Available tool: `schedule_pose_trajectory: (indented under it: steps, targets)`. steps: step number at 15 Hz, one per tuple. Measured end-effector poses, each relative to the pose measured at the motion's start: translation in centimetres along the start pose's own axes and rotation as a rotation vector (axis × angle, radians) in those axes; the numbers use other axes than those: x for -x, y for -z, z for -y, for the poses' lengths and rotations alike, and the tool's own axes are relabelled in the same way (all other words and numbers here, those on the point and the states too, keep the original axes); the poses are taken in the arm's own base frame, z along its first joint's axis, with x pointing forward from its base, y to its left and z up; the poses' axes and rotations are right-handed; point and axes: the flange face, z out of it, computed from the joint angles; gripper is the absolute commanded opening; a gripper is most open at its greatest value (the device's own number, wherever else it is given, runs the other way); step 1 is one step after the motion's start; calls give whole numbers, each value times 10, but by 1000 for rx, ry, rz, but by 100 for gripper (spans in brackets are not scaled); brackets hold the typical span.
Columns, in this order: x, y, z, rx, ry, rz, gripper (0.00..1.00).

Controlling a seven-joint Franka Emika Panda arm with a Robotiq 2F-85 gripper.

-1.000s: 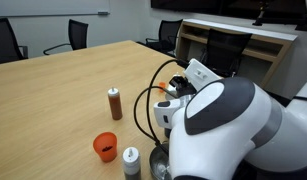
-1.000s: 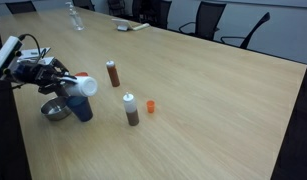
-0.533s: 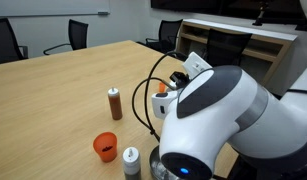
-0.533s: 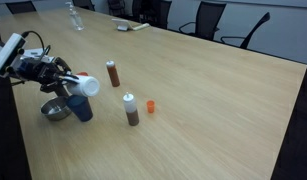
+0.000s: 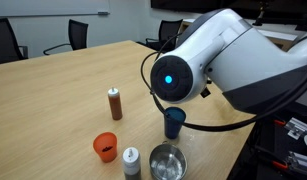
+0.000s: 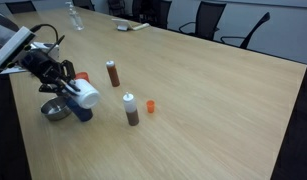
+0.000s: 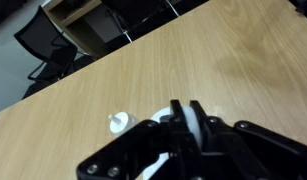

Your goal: Pour the contents from the white cup into the blue cup

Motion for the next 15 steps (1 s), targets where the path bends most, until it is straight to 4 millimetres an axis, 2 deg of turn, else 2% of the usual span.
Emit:
schedule_pose_trajectory:
  steps: [3, 8, 11, 15]
  targets:
    - [20, -14, 6, -149, -68, -61, 3]
    - [48, -58, 44, -411, -176, -128, 3]
    - [55, -82, 67, -566, -236, -171, 3]
    - [51, -112, 92, -763, -338, -236, 3]
